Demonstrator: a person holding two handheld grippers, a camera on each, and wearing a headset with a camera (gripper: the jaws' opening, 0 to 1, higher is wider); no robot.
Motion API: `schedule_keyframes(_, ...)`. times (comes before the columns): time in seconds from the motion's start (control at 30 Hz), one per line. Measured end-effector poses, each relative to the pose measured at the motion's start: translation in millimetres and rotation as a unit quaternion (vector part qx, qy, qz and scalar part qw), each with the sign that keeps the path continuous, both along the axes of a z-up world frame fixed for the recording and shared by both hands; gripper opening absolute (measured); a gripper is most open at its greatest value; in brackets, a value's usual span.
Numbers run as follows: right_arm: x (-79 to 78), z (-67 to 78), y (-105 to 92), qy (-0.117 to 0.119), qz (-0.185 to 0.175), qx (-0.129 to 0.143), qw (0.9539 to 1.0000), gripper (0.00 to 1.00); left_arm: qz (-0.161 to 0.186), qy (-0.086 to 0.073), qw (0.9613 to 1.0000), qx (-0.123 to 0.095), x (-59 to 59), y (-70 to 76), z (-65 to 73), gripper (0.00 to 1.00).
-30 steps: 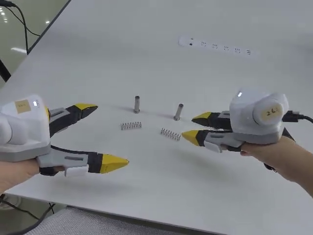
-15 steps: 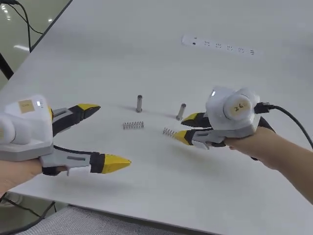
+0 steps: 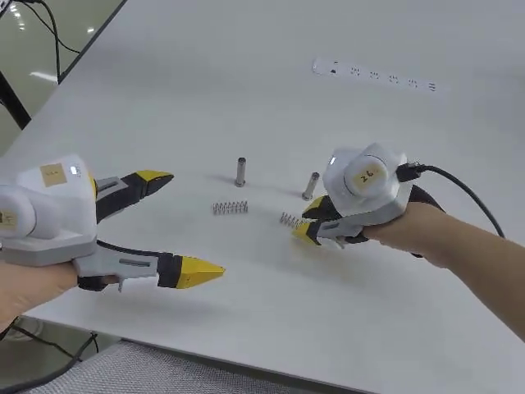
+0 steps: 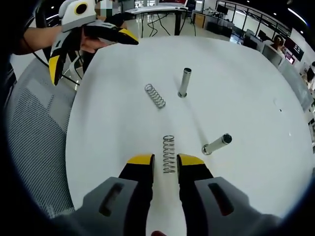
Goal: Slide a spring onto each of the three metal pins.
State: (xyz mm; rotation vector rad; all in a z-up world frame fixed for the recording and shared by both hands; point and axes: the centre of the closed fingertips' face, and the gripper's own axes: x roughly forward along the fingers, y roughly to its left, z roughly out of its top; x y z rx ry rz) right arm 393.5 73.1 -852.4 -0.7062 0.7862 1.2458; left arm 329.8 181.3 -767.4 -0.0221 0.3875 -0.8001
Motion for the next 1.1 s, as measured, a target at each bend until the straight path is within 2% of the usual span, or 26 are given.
schedule_keyframes(0.37,3.3,-9.3,-4.7,0.000,0.000,-0.025,0.9997,0.17,0.003,0.004,1.0000,-0.001,-1.8,2.5,-3.5,0.95)
schedule_keyframes(0.67,0.4,-9.7,-2.8,0.006,-0.002,-0.018,0.9998,0.13,0.005,0.005,1.0000,-0.002,-3.0,3.2,-4.8,0.94)
schedule_keyframes(0.83,0.4,-10.5,-3.5,0.018,-0.009,-0.012,0.9997,0.13,0.001,0.005,1.0000,0.000,-3.9,1.3,-5.0,0.94)
schedule_keyframes(0.93,-0.7,-8.9,-5.6,0.006,0.000,-0.018,0.9998,0.13,-0.002,0.005,1.0000,0.000,-4.3,-0.7,-4.4,0.94)
schedule_keyframes(1.1,-3.3,0.1,-11.7,0.008,-0.004,-0.009,0.9999,0.13,-0.009,0.004,1.0000,0.001,-4.3,-4.9,-2.5,0.94)
